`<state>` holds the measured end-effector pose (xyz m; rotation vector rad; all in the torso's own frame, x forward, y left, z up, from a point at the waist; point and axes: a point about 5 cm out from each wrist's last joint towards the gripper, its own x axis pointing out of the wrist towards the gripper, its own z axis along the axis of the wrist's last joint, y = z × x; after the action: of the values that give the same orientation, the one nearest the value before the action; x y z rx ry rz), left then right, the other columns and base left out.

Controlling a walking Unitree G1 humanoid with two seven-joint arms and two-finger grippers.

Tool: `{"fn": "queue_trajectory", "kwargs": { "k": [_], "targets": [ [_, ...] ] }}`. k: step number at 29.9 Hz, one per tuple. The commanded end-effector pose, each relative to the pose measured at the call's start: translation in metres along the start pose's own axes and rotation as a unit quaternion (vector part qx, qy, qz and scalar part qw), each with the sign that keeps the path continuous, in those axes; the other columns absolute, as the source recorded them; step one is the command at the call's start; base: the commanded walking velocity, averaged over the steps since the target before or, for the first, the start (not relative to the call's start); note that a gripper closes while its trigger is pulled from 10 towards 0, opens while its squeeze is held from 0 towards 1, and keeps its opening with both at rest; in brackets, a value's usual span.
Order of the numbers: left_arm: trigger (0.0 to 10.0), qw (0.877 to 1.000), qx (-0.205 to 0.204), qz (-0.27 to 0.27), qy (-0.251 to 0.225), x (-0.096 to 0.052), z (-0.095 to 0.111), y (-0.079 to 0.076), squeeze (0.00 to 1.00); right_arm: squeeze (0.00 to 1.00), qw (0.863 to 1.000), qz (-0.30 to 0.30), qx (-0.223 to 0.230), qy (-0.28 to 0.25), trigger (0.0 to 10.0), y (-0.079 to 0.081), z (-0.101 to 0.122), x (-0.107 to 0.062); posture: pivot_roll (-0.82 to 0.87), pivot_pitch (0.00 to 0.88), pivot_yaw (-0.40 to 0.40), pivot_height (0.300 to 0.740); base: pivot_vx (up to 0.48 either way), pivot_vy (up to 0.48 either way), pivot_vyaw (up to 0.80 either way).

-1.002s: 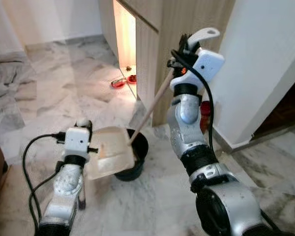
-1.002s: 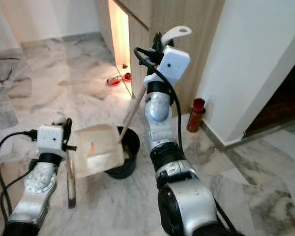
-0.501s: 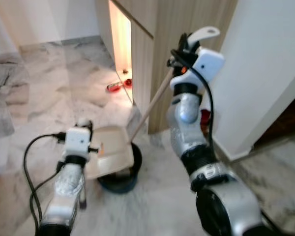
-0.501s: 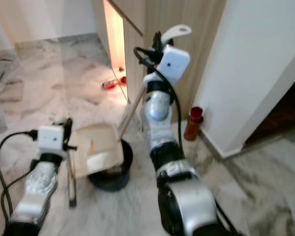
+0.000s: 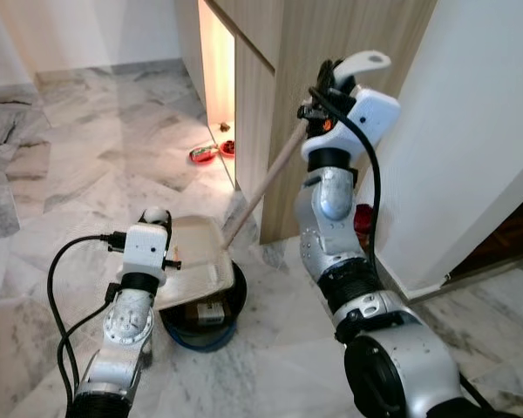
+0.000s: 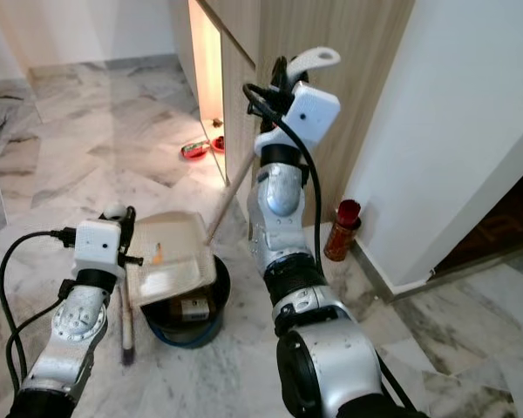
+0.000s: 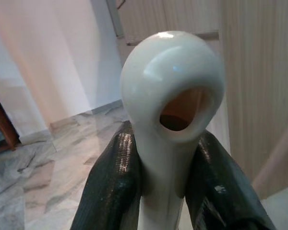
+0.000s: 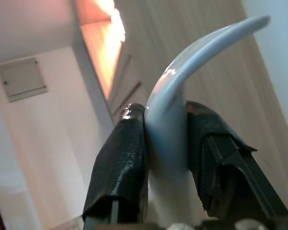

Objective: Sweep floor

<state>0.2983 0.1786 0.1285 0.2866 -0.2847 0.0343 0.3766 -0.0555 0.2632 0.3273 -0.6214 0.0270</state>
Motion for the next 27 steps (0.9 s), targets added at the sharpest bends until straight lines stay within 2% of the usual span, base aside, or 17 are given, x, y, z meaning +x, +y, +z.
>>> {"fn": "queue_trajectory", "kwargs": {
  "k": [1,10,19,27],
  "targets": [
    [10.0,0.999,0.003,0.0,-0.034,0.005,0.012,0.001,0.0,0.0,0.999,0.009,0.016,-0.049,10.0,0.007,0.019,0.007,0.15,0.0,-0.045,0.74,0.0,0.0,0.0],
    [10.0,0.999,0.001,-0.001,-0.036,0.005,0.013,-0.001,0.0,0.0,0.995,0.053,0.026,-0.081,10.0,0.02,0.027,0.003,0.15,0.0,-0.048,0.74,0.0,0.0,0.0],
    [10.0,0.999,-0.001,-0.002,-0.035,0.003,0.012,-0.003,0.0,0.0,0.984,0.105,-0.009,-0.144,10.0,0.036,0.04,-0.005,0.15,0.0,-0.052,0.74,0.0,0.0,0.0],
    [10.0,0.999,-0.003,-0.005,-0.035,0.002,0.012,-0.005,0.0,0.0,0.975,0.138,-0.026,-0.174,10.0,0.046,0.045,-0.013,0.15,0.0,-0.053,0.74,0.0,0.0,0.0]
  ]
}}
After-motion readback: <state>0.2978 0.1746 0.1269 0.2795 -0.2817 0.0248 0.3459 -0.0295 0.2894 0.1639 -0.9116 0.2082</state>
